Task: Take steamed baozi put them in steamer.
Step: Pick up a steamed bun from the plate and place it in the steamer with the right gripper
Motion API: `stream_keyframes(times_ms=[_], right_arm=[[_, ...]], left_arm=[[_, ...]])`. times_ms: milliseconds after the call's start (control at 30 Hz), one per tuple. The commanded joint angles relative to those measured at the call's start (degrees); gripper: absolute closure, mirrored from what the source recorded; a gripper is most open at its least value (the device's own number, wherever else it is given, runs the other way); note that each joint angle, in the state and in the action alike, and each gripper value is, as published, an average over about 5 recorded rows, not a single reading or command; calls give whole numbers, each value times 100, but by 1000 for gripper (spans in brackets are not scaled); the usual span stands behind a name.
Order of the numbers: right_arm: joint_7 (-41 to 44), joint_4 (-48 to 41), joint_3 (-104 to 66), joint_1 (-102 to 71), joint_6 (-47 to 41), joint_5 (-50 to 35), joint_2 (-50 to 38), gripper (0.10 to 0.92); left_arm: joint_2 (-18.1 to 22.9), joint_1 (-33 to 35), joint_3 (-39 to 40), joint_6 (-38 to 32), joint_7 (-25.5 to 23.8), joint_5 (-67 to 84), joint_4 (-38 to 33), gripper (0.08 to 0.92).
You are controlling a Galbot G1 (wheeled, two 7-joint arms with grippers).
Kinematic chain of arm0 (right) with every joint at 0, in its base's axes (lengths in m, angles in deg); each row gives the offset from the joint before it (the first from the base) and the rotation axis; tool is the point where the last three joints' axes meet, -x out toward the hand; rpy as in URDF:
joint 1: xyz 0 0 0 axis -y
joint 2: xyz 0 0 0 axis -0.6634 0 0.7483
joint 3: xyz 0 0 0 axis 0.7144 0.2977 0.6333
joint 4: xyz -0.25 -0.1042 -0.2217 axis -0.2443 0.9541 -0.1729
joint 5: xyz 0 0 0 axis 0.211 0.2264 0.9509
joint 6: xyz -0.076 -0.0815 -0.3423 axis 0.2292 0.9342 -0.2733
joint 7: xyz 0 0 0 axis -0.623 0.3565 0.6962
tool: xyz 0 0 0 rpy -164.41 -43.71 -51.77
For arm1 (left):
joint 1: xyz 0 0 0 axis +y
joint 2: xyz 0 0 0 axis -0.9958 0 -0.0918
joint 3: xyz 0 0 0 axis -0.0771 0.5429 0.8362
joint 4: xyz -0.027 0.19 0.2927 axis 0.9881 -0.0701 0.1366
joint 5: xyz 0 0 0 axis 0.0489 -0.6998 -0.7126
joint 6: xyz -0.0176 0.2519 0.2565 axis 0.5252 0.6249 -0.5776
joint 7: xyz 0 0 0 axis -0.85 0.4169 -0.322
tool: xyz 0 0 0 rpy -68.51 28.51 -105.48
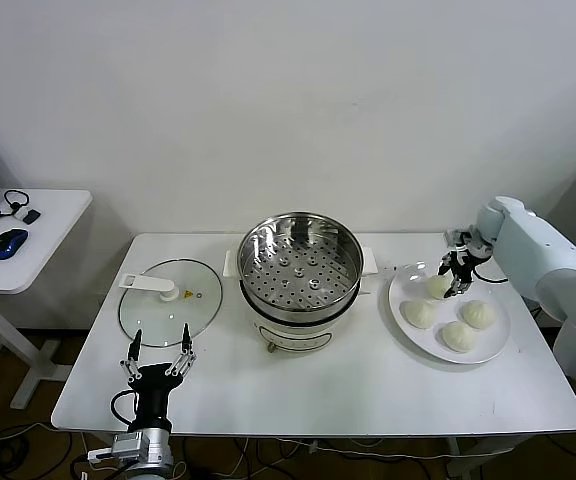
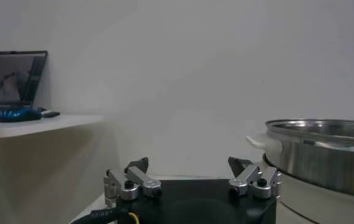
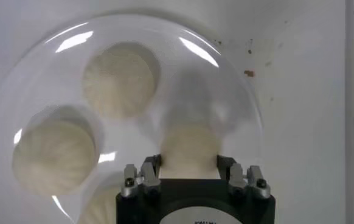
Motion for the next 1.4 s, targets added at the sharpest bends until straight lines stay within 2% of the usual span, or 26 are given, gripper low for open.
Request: stream_keyframes(times_ms=[33,367,533,733,1000,1167,1400], right_arm=[[32,873,287,196,-57,-233,-436,405],[7,2530,1666,1461,-24,-1084,-1241,419],[-117,3965,2575,2446,-7,-1425,-1575,423],[-307,5054,3312,3531,148,-1662,-1381,423],[-580,5015,3399,3902,1001,-1651,-487,423],[-942,4580,3346,3812,2037,-1280,150,420],[-1951,3885,3092,3259,3159,-419,905,414]], left_arm=[[175,19,-3,17,1,-15,-41,177],[191,50,5,12,2,-62,-79,177],[211,45,47,11,7,-121,-73,177],[238,56,99,13,14,-179,-101,177],[246,101,87,-20,50,-173,-158,177],[261,124,68,-37,89,-163,-184,177],[281,150,46,-51,122,-163,-206,177]])
